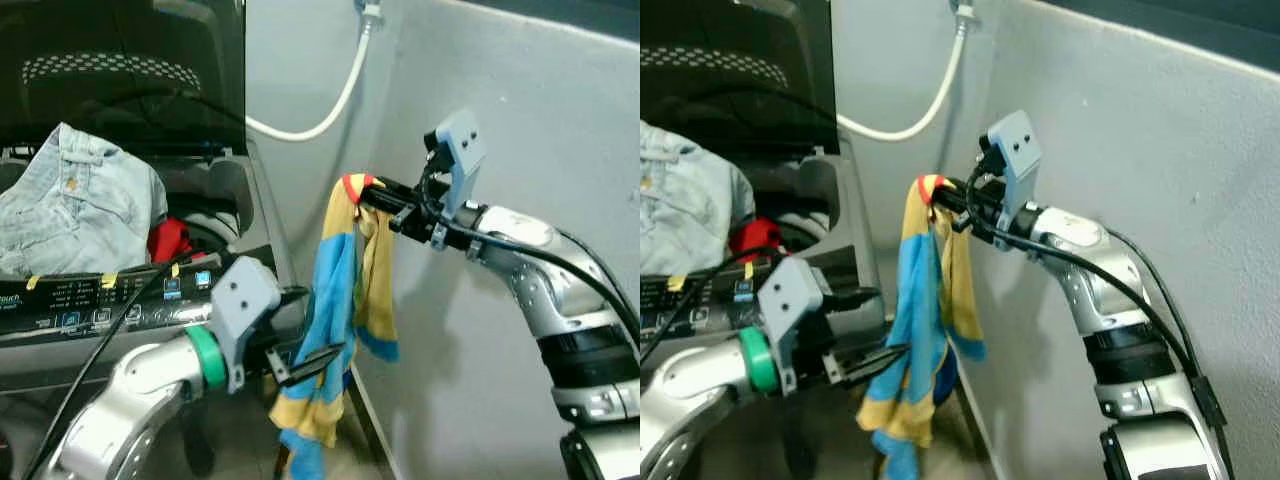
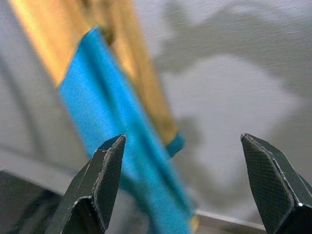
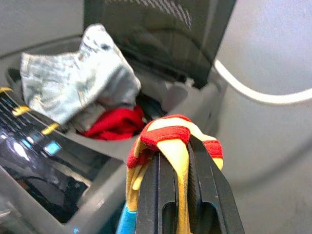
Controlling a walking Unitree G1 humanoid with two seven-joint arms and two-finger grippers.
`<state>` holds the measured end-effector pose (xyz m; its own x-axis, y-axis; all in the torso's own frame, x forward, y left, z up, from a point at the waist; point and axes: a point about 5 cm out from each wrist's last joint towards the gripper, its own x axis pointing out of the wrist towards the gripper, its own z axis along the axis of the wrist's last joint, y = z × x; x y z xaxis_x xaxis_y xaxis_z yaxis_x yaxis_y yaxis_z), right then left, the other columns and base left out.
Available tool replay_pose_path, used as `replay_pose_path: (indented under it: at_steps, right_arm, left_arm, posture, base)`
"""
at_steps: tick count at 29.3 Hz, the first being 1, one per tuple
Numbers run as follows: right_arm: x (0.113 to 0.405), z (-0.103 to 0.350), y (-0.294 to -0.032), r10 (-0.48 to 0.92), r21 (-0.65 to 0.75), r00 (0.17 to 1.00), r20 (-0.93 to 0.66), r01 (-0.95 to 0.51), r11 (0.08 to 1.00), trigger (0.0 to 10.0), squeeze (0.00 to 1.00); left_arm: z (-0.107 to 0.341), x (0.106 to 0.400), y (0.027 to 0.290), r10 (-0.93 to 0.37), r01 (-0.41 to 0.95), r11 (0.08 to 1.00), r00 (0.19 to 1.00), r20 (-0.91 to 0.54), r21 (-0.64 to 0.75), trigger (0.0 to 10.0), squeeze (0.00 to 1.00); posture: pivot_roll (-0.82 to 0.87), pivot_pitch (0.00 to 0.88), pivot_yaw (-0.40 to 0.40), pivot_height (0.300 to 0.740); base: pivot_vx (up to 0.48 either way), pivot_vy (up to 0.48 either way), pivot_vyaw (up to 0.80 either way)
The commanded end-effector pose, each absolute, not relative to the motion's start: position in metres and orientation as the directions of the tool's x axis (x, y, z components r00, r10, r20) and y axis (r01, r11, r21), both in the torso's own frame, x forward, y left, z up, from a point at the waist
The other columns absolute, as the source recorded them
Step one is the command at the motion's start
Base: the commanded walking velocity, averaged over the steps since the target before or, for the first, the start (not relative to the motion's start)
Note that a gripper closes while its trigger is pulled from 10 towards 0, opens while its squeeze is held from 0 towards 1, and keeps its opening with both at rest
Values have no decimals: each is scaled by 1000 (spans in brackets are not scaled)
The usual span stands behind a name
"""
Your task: Clothes washing
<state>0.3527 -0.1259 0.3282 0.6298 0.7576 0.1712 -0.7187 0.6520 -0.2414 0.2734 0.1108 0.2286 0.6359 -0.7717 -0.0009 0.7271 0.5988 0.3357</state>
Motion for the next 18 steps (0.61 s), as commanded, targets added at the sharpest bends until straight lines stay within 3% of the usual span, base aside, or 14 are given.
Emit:
replay_pose_path:
  at_steps: [1,4,7,14,18]
  right_arm:
    - [346,345,-127,768,-273,595,238,-718,640,10000,0]
    - [341,352,-127,778,-270,569,266,-731,627,10000,0]
    - [331,367,-125,815,-296,486,315,-766,571,10000,0]
    - [322,371,-122,853,-320,414,319,-800,508,10000,0]
    - [319,371,-122,858,-321,398,324,-807,496,10000,0]
  left_arm:
    - [222,278,112,-743,705,616,668,-35,351,10000,1000]
    - [220,284,116,-709,670,642,704,-45,373,10000,1000]
    - [221,296,125,-616,569,706,787,-30,423,10000,1000]
    - [230,305,120,-600,532,739,799,46,413,10000,1000]
    - [228,306,105,-667,600,705,742,67,378,10000,1000]
  posture:
    - [87,0,-35,740]
    - [85,0,-32,740]
    - [80,0,-29,740]
    - [77,0,-25,740]
    - [73,0,-20,740]
  base:
    - [0,0,0]
    - [0,0,0]
    - [0,0,0]
    - [0,0,0]
    - [0,0,0]
